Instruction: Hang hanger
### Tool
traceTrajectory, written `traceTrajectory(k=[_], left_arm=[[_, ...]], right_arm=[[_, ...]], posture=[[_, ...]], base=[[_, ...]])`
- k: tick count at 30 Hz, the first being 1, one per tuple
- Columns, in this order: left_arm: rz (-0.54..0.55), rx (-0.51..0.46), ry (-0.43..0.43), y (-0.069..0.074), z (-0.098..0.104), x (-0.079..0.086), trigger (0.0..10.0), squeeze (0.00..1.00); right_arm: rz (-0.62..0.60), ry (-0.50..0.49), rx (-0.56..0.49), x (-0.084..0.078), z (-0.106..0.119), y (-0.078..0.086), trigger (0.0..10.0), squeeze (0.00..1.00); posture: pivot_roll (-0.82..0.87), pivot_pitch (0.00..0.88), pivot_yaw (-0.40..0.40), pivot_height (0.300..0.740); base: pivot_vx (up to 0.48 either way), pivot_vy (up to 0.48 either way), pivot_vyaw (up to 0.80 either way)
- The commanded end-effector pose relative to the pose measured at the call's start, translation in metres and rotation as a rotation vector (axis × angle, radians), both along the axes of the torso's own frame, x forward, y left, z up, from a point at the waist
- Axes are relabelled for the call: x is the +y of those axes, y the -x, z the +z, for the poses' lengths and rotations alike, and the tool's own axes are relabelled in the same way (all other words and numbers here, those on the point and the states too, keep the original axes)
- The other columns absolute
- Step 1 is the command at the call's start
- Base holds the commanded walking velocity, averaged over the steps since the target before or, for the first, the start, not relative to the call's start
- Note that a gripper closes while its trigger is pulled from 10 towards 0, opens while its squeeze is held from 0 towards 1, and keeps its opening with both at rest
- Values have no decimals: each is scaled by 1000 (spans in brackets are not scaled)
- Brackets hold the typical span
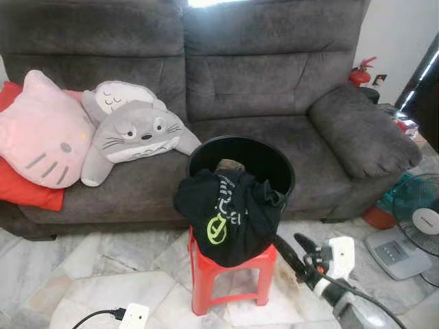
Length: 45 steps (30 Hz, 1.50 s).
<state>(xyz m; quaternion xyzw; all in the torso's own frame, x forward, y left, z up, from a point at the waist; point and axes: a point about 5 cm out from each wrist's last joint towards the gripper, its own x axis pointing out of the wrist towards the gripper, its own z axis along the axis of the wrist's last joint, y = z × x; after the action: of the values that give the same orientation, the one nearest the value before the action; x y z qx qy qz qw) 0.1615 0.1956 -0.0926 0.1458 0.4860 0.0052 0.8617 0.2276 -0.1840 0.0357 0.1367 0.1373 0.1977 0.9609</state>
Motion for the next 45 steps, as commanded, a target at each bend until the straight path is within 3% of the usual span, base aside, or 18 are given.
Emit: traceTrajectory(k=[1,9,22,23,24,25,26,27,45], left_arm=[[1,8,-7,2,-1,0,10000,0],[5,9,-9,2,-1,1,10000,0],[4,12,-11,1,0,1,10000,0],[4,12,-11,1,0,1,10000,0],[3,12,-10,1,0,1,10000,0],[3,12,-10,1,0,1,10000,0],[2,12,-10,1,0,1,10000,0],[1,11,-10,0,0,1,10000,0],[2,6,-13,-1,0,0,10000,0]], right_arm=[[22,1,4,2,-2,-5,10000,0],[60,-26,0,8,-5,-14,10000,0],[113,-52,31,14,-17,-11,10000,0],[116,-52,32,15,-18,-11,9176,0],[121,-46,31,15,-19,-12,7647,0],[121,-46,31,15,-19,-12,7647,0],[116,-46,29,15,-19,-13,706,0],[114,-47,27,15,-19,-14,0,0],[114,-50,-9,17,-17,-22,0,0]], posture=[[-160,12,-9,740],[-160,12,-9,740],[-151,27,-6,740],[-151,27,-6,740],[-151,27,-6,740],[-151,27,-6,740],[-151,27,-6,740],[-150,27,-7,740],[-148,29,-7,740]], base=[[0,0,0],[0,0,0],[0,0,0],[0,0,0],[0,0,0],[0,0,0],[0,0,0],[0,0,0],[0,0,0]])
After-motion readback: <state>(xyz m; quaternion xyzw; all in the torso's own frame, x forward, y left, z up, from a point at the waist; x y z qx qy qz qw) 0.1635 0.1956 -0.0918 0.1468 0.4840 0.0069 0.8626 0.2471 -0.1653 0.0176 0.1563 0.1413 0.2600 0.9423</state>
